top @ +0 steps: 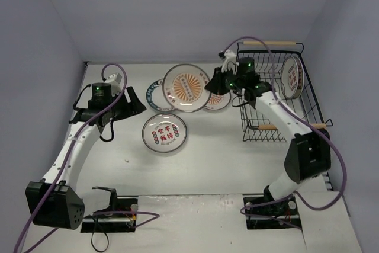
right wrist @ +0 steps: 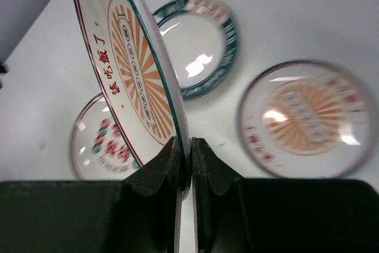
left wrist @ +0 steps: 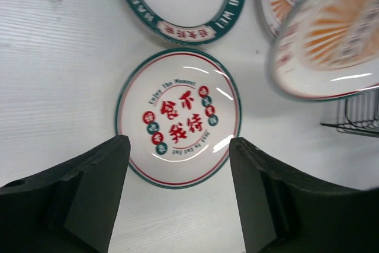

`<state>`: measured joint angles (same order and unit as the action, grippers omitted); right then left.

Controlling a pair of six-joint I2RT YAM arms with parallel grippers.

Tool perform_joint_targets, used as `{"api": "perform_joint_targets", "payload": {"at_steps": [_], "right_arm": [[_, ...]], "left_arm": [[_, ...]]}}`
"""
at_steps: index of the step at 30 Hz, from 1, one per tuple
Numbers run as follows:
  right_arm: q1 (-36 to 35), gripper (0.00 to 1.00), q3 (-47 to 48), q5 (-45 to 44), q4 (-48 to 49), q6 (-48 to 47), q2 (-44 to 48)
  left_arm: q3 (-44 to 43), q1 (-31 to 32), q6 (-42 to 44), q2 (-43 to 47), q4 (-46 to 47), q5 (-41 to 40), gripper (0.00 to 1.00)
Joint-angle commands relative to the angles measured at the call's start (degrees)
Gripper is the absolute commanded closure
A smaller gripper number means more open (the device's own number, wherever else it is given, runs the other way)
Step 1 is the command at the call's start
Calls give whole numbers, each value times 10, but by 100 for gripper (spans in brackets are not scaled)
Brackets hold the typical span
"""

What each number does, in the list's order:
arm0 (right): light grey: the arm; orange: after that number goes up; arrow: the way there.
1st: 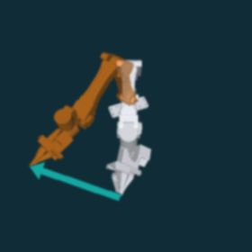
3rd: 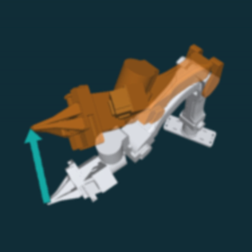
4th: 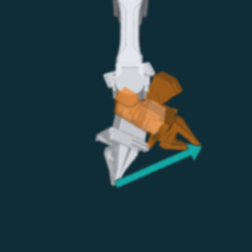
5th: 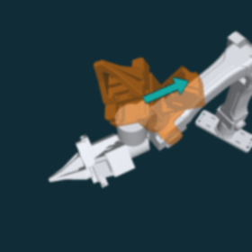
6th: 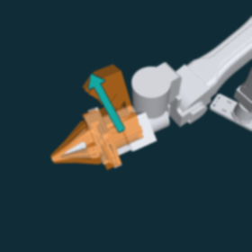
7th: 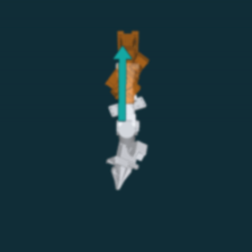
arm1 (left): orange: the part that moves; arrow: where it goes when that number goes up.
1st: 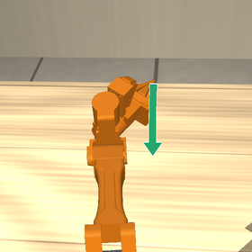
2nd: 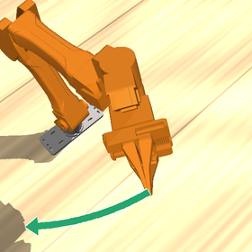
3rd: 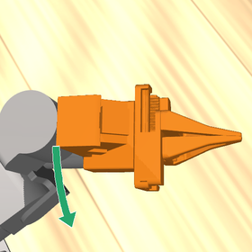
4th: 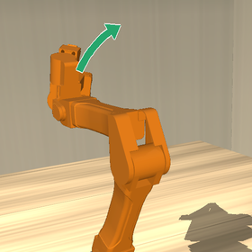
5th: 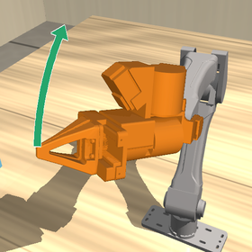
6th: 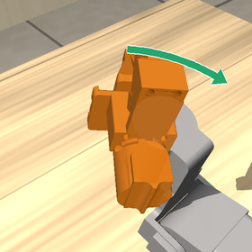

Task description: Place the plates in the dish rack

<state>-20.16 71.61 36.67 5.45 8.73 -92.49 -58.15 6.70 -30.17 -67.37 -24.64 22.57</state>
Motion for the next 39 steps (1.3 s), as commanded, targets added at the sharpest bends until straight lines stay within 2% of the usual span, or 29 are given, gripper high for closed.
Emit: {"api": "perform_joint_targets", "payload": {"at_steps": [1, 3, 4, 8, 10, 13, 21, 29, 39], "right_arm": [[18, 100, 115, -170, -61, -82, 93], [21, 100, 162, -248, -111, -127, 107], [21, 100, 176, -334, -121, -140, 107], [41, 100, 211, -524, -142, -196, 108], [71, 100, 227, -579, -149, -218, 100], [114, 100, 222, -605, -142, -239, 89], [194, 100, 200, -634, -107, -253, 20], [224, 100, 186, -666, -41, -293, -49], [244, 100, 190, -666, -26, -297, -107]], "left_arm": [[-49, 2, 42, -12, -56, -94, 32], [-57, 2, 49, -22, -85, -124, 31], [-59, 3, 52, -26, -92, -133, 31], [-65, 21, 61, -41, -126, -178, 30], [-65, 31, 66, -46, -138, -208, 30], [-67, 45, 66, -56, -149, -239, 29], [-72, 60, 62, -81, -155, -239, 29], [-63, 60, 63, -82, -149, -234, 28], [-55, 62, 57, -94, -144, -229, 28]]}}
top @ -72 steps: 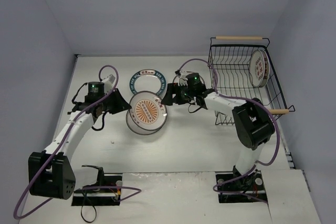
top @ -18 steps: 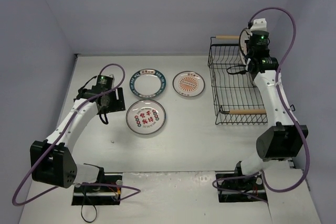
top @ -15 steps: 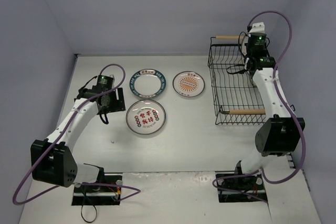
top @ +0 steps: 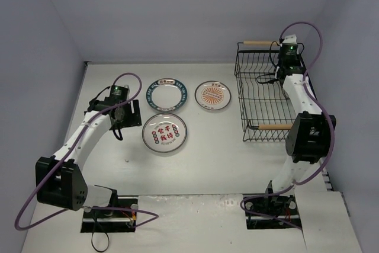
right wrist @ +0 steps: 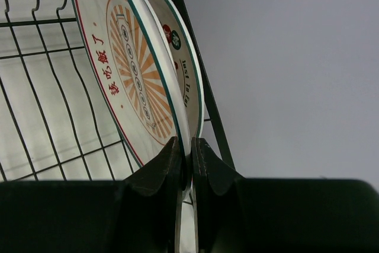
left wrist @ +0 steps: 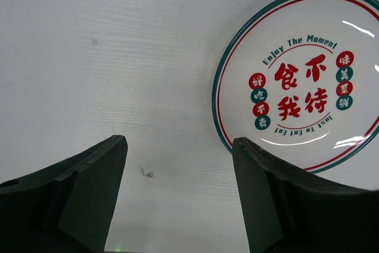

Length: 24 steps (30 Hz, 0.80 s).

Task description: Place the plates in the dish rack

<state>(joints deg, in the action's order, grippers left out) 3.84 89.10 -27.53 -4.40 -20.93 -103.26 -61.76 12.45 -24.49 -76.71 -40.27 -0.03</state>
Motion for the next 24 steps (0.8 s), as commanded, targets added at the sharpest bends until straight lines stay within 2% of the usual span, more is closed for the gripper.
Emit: {"api": "perform_joint_targets", "payload": {"at_steps": [1, 14, 16, 17, 20, 21, 24], "right_arm": [[5, 100, 10, -25, 77, 0, -1], [14, 100, -8, 18, 72, 43, -40], [14, 96, -6, 27, 63, 55, -40], [14, 88, -6, 29, 62, 59, -39], [14, 77, 1, 44, 48, 71, -31], [14, 67, 5, 47, 47, 77, -28], [13, 51, 12, 51, 18, 91, -12]], "left_arm": [[-19, 5, -1, -2, 12, -2, 28], [-11, 17, -14, -20, 15, 0, 28], [-9, 18, -19, -22, 15, 0, 28], [-6, 19, -21, -22, 15, 0, 28], [3, 19, -26, -22, 20, 18, 28], [8, 19, -29, -21, 21, 20, 28], [18, 19, -34, -21, 28, 25, 28]]}}
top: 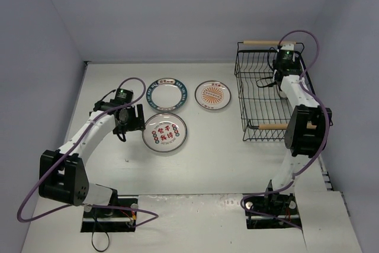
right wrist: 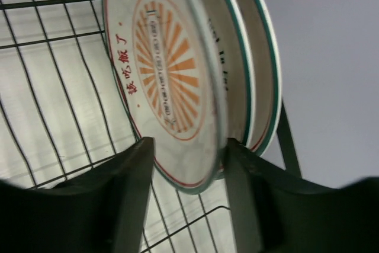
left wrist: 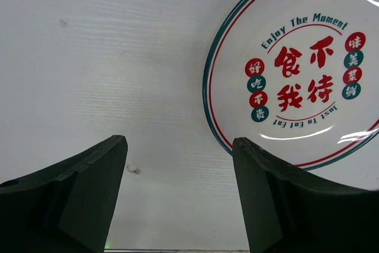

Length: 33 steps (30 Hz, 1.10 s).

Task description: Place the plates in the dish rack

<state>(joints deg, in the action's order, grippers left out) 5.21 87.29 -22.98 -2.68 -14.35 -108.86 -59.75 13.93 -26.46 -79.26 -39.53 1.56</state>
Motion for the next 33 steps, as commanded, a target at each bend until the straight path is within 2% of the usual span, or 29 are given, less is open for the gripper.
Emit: {"api": "perform_joint_targets", "payload": {"at_steps": [1, 2, 8, 14, 18, 24, 28, 29, 31, 32, 33], "right_arm": [[-2, 47, 36, 7, -4, 28, 54], [-4, 41, 39, 6, -8, 29, 59], [-34, 27, 56, -2, -38, 34, 130], [-92, 22, 38, 15, -64, 59, 217], [-102, 21, -9, 118, -63, 104, 292], [-104, 21, -90, 233, -50, 143, 358], [-106, 21, -132, 304, -41, 171, 380], [-106, 21, -140, 313, -38, 173, 388], [-105, 21, -163, 336, -30, 180, 394], [-106, 21, -171, 342, -29, 182, 398], [-106, 21, -176, 349, -27, 185, 400]], "left_arm": [[0, 4, -14, 4, 23, 12, 28], [2, 4, -16, 3, 26, 14, 29], [29, 3, -17, 4, 57, 44, 32], [67, 2, -25, -8, 109, 84, 34], [87, 2, -33, -26, 159, 112, 35], [94, 0, -49, -76, 218, 141, 47], [96, -2, -69, -97, 247, 150, 66], [97, -3, -72, -102, 258, 154, 76], [102, -4, -81, -106, 266, 166, 86], [103, -5, -82, -104, 270, 171, 96], [108, -5, -84, -101, 272, 174, 100]]}}
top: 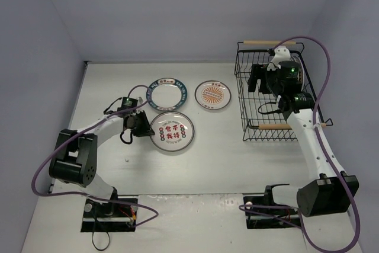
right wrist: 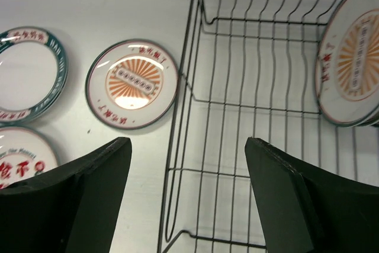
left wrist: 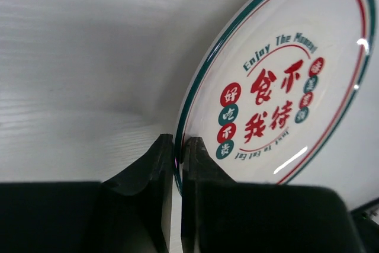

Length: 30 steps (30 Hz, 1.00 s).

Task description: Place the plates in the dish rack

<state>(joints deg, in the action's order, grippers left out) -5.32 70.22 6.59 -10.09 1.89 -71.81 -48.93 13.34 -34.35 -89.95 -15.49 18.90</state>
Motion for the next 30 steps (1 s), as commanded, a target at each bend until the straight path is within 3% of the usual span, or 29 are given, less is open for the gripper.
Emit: {"api": "perform_joint_targets", "payload": {"at_steps": [1, 9, 14, 30], "right_arm": [[0, 21, -15, 73, 51, 27, 32], [-18, 22, -29, 181, 58, 51, 11], [-35, 22, -28, 267, 88, 71, -24], [-83, 23, -4, 478, 169, 113, -138]], "left_arm": [[1, 1, -8, 19, 34, 10, 100], [6, -1, -12, 148, 51, 71, 100], [-39, -2, -17, 207, 63, 114, 100], [-109, -1, -102, 255, 186, 219, 100]]}}
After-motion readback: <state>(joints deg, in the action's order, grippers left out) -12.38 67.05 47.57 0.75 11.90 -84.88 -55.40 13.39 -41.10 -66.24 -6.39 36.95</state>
